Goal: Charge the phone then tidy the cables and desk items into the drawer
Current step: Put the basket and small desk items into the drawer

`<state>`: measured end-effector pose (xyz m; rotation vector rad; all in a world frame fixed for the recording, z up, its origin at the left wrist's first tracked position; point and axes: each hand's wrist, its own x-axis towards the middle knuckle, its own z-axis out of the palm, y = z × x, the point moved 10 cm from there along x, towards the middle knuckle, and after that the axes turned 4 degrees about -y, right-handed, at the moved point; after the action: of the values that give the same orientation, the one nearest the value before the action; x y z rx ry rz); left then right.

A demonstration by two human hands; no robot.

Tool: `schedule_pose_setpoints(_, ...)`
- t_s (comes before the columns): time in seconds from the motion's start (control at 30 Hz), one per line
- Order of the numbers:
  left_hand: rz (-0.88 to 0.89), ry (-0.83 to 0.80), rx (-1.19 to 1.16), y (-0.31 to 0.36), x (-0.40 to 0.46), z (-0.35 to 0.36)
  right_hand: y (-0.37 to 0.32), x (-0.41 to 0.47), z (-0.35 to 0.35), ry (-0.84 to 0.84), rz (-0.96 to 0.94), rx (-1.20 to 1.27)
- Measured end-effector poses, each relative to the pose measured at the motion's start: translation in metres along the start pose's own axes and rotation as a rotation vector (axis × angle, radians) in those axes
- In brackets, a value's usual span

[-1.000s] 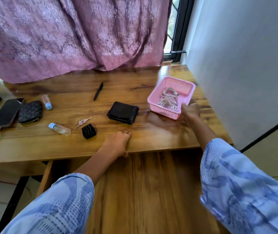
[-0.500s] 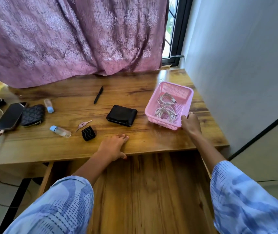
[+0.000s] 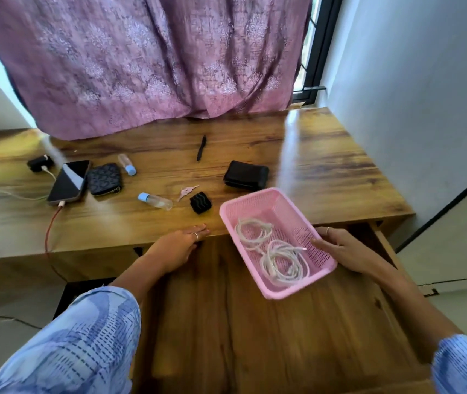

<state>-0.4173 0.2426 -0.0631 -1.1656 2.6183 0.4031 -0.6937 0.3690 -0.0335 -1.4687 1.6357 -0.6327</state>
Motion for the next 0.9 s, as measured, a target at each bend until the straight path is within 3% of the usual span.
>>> schedule_pose_setpoints(0.33, -0.204, 0.054, -0.128, -0.091, -0.046, 0.01, -0.018, 0.004, 0.104, -0.201, 0.019, -0.078)
schedule_pose_setpoints(0.57, -0.21, 0.056, -0.198, -0.104, -0.045, 0.01, -0.015, 0.016, 0.152, -0.291, 0.078, -0.163)
schedule_pose_setpoints(0.9, -0.203, -0.038, -0.197, -0.107, -0.039, 0.01, -0.013, 0.049, 0.197, -0.106, 0.19, -0.121)
